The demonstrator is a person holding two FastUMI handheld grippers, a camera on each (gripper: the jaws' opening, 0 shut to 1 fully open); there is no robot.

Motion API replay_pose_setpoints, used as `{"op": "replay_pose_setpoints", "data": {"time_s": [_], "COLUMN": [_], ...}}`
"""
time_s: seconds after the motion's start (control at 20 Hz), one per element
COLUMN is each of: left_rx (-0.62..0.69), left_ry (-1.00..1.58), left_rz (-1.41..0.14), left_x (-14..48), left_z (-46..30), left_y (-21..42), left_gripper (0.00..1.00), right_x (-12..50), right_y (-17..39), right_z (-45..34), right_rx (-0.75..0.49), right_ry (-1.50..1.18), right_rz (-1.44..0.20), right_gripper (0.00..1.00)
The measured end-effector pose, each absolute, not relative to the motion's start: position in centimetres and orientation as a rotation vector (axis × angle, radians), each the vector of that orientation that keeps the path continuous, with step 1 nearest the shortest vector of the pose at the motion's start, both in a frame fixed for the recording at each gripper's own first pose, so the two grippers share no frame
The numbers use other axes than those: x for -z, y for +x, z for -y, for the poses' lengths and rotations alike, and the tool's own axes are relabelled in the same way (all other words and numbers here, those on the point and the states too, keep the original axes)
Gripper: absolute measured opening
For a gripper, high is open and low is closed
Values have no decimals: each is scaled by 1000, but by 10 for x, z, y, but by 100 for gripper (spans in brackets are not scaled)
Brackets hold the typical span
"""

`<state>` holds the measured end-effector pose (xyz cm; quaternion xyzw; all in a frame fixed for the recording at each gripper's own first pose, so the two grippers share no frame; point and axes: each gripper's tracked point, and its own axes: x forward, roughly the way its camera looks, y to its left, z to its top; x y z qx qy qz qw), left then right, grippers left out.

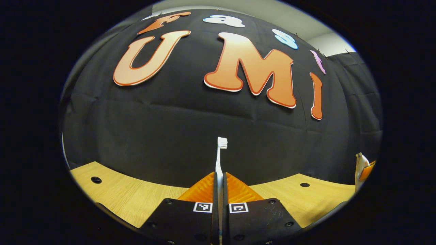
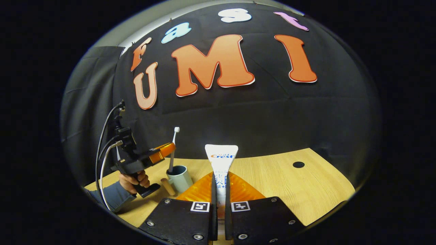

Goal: Put the toothbrush and toothpaste on the desktop into the cup, then pick up the cup and place it on the coaster on the desktop.

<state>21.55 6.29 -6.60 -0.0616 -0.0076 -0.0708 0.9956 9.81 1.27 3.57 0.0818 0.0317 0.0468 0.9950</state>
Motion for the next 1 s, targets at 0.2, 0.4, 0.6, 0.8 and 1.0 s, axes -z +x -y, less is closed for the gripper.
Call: {"op": "replay_pose_setpoints", "data": {"time_s": [0.2,0.4,0.6,0.8,1.0], "left_rx": [143,155,171,166,160], "left_ry": [-146,-147,-113,-81,-59], "left_rz": [-15,-47,-69,-116,-134], "left_x": [90,107,119,127,126], "left_z": [-66,-60,-53,-55,-64], "left_y": [221,223,216,203,189], "left_gripper": [4,4,4,6,10], "right_x": [-40,-48,-65,-69,-75], "right_y": [110,121,130,137,149], "right_z": [-27,-40,-47,-51,-65], "right_rx": [-120,-136,-149,-163,-192], "right_ry": [193,216,209,207,214], "right_rz": [-39,-11,51,70,82], "right_gripper": [8,8,8,9,8]}}
